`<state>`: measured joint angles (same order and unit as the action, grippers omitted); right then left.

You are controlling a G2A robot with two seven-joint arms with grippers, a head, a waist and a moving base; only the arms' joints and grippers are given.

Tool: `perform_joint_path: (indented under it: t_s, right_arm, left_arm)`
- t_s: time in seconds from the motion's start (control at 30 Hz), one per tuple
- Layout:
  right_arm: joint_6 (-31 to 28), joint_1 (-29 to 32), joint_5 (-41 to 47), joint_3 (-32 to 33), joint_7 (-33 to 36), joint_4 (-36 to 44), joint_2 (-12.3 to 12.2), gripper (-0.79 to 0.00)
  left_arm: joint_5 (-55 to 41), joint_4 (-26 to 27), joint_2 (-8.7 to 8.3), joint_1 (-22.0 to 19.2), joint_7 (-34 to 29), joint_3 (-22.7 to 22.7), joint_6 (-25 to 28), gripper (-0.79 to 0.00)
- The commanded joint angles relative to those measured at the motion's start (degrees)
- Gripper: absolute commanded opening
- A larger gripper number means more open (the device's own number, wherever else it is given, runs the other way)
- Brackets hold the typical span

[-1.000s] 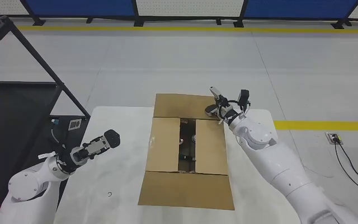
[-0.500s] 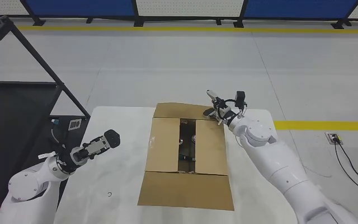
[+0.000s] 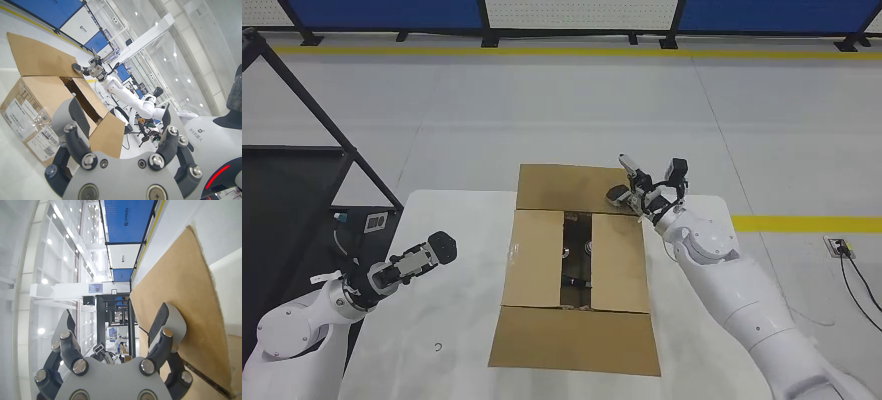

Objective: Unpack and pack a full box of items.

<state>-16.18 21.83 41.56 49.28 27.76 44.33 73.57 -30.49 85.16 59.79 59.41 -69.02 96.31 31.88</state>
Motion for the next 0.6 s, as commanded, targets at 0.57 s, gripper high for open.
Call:
perform_joint_path:
  t_s: [0.57]
  right_arm:
    - [-9.18, 15.31, 6.96, 15.75, 33.68, 16.18, -5.30, 0.000]
  left_arm:
    - [5.55, 2.26, -0.66, -4.25, -5.70, -6.00, -9.57, 0.000]
